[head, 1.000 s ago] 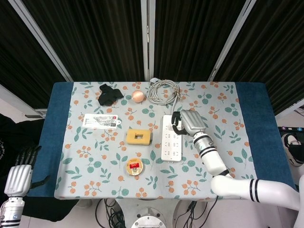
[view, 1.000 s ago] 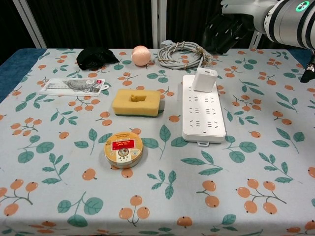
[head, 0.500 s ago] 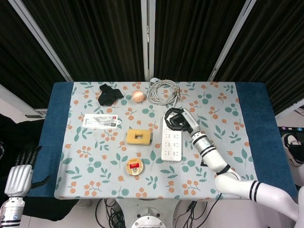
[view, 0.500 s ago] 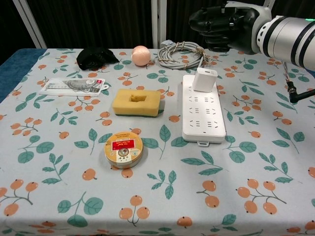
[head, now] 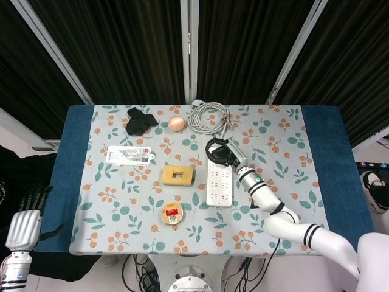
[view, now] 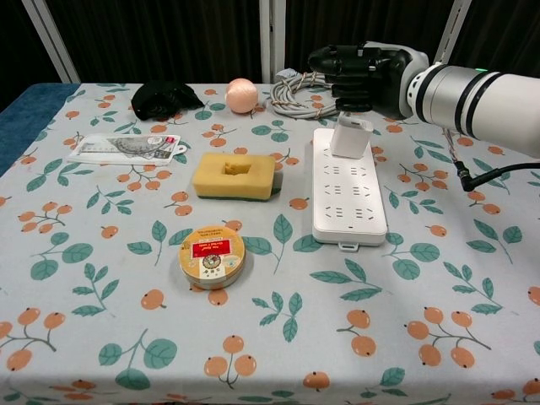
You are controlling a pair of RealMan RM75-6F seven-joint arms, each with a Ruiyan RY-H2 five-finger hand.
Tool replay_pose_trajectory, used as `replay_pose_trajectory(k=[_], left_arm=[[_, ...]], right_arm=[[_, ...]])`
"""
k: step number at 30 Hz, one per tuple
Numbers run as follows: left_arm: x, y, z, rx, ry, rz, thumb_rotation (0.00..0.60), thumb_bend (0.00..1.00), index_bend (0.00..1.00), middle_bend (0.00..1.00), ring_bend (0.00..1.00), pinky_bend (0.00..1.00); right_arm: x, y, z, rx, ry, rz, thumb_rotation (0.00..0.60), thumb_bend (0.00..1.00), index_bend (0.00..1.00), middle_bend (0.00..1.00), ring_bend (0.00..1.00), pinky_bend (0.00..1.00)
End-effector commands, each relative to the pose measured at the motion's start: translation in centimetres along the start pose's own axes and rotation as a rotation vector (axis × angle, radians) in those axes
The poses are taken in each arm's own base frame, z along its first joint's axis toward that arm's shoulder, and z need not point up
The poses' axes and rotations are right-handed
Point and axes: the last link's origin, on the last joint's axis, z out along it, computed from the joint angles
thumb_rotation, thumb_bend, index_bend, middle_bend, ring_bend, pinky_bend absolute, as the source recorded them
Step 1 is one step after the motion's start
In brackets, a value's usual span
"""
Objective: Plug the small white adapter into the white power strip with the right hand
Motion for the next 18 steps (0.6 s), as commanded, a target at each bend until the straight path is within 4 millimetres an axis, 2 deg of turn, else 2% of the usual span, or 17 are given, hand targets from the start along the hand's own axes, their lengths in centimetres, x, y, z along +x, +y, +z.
replay_pose_trajectory(k=[1, 18], left_arm=[[0.0, -0.1, 0.0, 0.002, -0.001, -0.001, 0.6, 0.14, 0.06, 0.02, 0.0, 0.0], [0.0, -0.4, -0.1, 0.01, 0.002, -0.011, 0.6, 0.14, 0.06, 0.02, 0.0, 0.0]], right_arm=[[-0.7, 0.7, 0.3, -0.007, -0.023, 0.007, 0.6, 0.91, 1.0, 0.98, 1.0, 1.0], [-1.5, 2.2, 1.5, -0.015, -0.04, 0.008, 0.6, 0.92, 1.0, 0.98, 1.0, 1.0]])
